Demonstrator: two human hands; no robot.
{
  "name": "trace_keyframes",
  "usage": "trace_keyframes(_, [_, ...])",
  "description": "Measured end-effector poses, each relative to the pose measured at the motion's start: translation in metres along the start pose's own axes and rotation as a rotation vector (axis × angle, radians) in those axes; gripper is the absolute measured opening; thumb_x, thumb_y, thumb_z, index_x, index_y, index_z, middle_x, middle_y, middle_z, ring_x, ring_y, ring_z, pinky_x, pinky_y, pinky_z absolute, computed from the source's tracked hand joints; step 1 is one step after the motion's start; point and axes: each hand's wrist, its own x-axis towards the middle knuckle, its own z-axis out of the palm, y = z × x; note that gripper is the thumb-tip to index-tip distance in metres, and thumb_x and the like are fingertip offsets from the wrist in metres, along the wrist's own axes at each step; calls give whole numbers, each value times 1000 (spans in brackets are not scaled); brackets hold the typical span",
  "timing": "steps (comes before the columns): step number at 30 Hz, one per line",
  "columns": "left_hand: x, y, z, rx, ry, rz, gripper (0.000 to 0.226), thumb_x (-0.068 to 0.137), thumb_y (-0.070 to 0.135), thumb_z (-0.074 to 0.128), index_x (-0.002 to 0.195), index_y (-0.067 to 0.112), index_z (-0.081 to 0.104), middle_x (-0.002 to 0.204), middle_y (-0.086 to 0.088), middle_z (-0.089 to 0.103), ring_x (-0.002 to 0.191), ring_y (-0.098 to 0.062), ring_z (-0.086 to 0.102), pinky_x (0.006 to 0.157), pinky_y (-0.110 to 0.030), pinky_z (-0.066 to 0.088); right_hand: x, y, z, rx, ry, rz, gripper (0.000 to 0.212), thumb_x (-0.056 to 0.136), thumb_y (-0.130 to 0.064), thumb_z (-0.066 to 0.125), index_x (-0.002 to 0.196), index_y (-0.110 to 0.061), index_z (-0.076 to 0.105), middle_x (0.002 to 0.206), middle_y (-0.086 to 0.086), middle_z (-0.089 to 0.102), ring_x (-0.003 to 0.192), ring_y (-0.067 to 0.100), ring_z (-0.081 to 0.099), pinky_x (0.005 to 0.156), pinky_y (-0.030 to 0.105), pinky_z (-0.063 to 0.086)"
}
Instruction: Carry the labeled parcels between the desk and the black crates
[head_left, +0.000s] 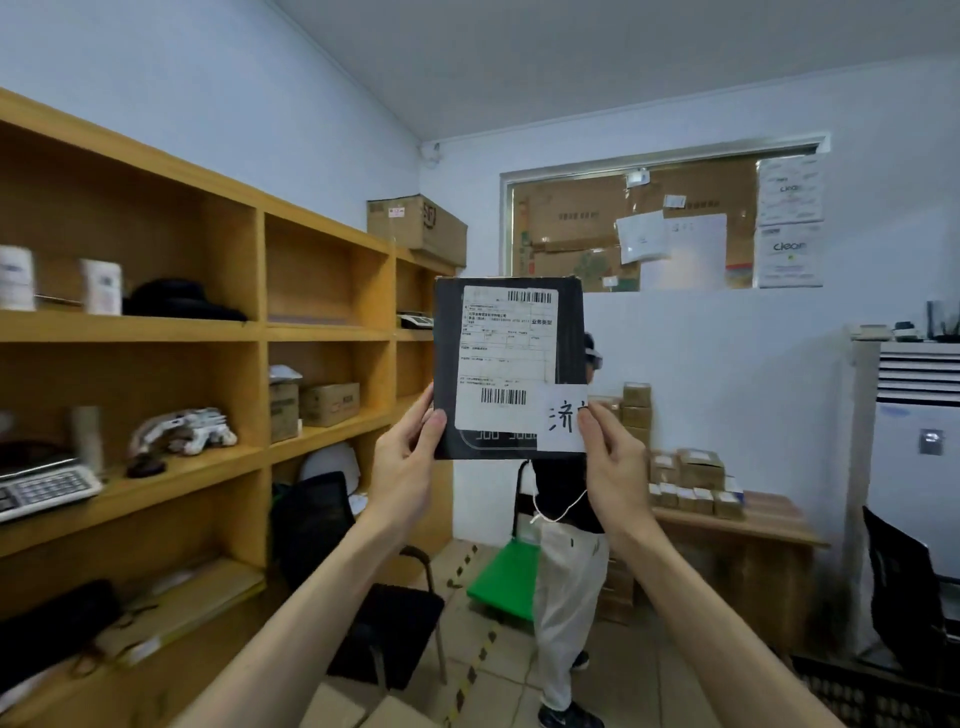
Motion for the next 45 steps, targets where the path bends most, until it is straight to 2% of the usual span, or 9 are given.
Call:
trace_keyframes(3, [2, 13, -64, 68, 85, -3, 47, 105, 29, 52, 151, 28, 44, 145, 8, 58, 131, -7, 55, 109, -32, 48, -6, -7, 65, 72, -60, -16, 35, 105, -24, 48, 137, -14, 58, 124, -10, 65, 119, 2, 59, 96, 13, 46])
trace_keyframes(7, [-11, 40, -157, 170, 221, 13, 45, 106, 27, 49, 150, 31, 44, 133, 17, 60, 122, 2, 57, 93, -15, 52, -26, -24, 165, 199, -188, -2, 36, 105, -24, 48, 138, -10, 56, 120, -11, 65, 110, -7, 59, 85, 3, 44])
trace_keyframes(11, [-38, 72, -263, 354, 393, 43, 44, 107, 26, 49, 150, 29, 45, 140, 11, 57, 132, -7, 51, 96, -13, 50, -62, -44, 275, 336, -349, 22, 30, 105, -29, 48, 131, -21, 61, 113, -15, 69, 105, -6, 63, 88, 21, 55])
trace_keyframes(16, [-105, 123, -385, 566, 628, 57, 44, 106, 17, 49, 150, 17, 46, 140, 6, 58, 124, -8, 58, 95, -10, 48, -145, -92, 400, 543, -582, 35, 30, 105, -22, 47, 134, -22, 55, 115, -15, 64, 105, -15, 57, 79, 3, 46])
trace_keyframes(23, [-224, 215, -499, 837, 931, 48, 42, 107, 16, 47, 150, 14, 48, 141, 1, 61, 129, -11, 58, 110, -31, 47, -272, -180, 531, 774, -899, 76, 31, 105, -26, 49, 133, -17, 59, 123, -11, 65, 112, -9, 57, 95, 11, 47])
trace_keyframes(31, [-353, 328, -515, 1138, 1335, 98, 38, 107, 13, 48, 144, 24, 49, 123, 27, 62, 114, 15, 58, 94, -7, 46, -407, -305, 589, 1135, -1276, 74, 26, 105, -28, 49, 125, -23, 65, 119, -11, 69, 116, 1, 61, 97, 22, 49])
trace_keyframes(36, [-414, 381, -484, 1280, 1580, 134, 42, 107, 13, 47, 149, 15, 48, 140, 7, 61, 129, -5, 57, 110, -22, 44, -475, -377, 580, 1329, -1498, 96, 23, 106, -19, 48, 126, -24, 59, 109, -27, 61, 98, -23, 55, 84, 3, 42])
trace_keyframes(42, [-459, 403, -430, 1437, 1789, 127, 42, 108, 12, 45, 148, 20, 38, 120, 29, 52, 92, 33, 52, 82, 4, 42, -539, -423, 553, 1504, -1716, 136, 37, 105, -29, 50, 138, -15, 57, 129, -12, 63, 122, -5, 54, 106, 19, 44])
trace_keyframes(45, [-480, 408, -401, 1476, 1920, 106, 46, 107, 19, 49, 152, 19, 41, 145, 15, 49, 118, 14, 53, 84, 3, 39, -562, -438, 528, 1578, -1793, 144, 36, 104, -28, 51, 138, -18, 55, 123, -17, 62, 118, -5, 54, 96, 10, 44])
